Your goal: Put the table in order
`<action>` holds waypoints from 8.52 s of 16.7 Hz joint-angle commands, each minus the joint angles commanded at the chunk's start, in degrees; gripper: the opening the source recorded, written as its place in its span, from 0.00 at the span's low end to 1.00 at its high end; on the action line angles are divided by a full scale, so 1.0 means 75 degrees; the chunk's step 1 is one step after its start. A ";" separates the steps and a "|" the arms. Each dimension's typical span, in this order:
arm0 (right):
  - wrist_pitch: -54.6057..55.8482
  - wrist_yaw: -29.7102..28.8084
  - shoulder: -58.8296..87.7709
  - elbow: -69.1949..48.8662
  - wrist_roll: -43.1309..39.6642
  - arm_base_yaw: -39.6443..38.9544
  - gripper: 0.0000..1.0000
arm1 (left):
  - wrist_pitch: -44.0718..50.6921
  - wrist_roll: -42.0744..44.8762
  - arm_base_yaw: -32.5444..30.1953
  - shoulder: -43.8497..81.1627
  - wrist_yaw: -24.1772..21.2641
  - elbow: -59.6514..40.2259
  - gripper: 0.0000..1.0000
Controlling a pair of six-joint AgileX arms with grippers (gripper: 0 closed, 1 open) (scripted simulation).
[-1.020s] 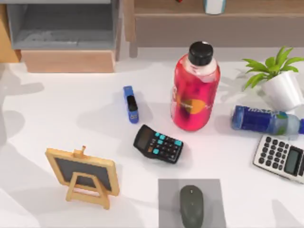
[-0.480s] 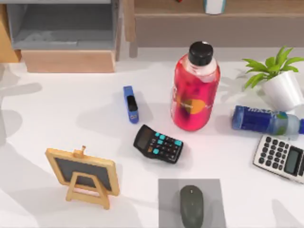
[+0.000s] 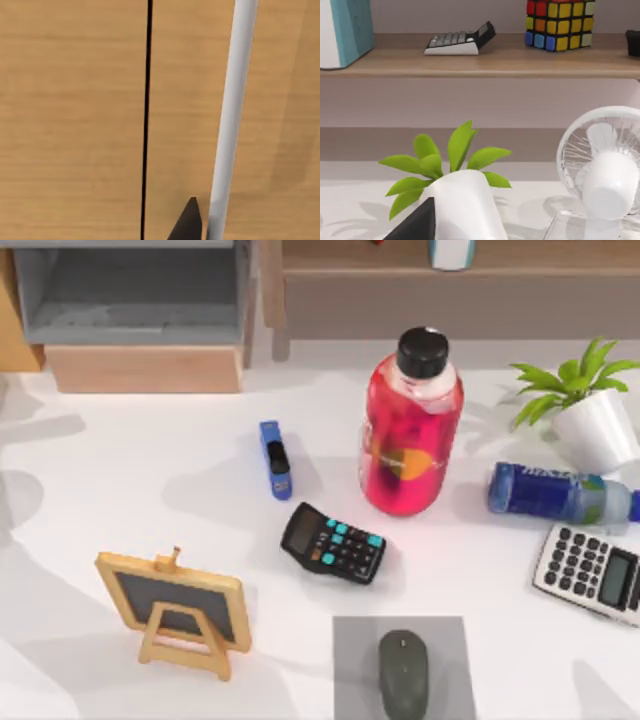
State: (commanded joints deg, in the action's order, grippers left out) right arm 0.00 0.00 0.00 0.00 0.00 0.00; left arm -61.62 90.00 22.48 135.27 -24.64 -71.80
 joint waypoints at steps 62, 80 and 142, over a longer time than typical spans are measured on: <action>0.0000 0.0000 0.0000 0.0000 0.0000 0.0000 1.00 | 0.4712 -1.1896 -0.9433 0.1166 0.9369 -0.6322 1.00; 0.0000 0.0000 0.0000 0.0000 0.0000 0.0000 1.00 | 0.4955 -1.1923 -0.9184 0.1579 0.9115 -0.6963 0.25; 0.0000 0.0000 0.0000 0.0000 0.0000 0.0000 1.00 | 0.2185 -0.0381 -0.4808 -0.4551 0.4676 0.4050 0.00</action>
State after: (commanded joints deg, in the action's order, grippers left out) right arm 0.00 0.00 0.00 0.00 0.00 0.00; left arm -45.24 87.15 -13.58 101.14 10.43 -41.43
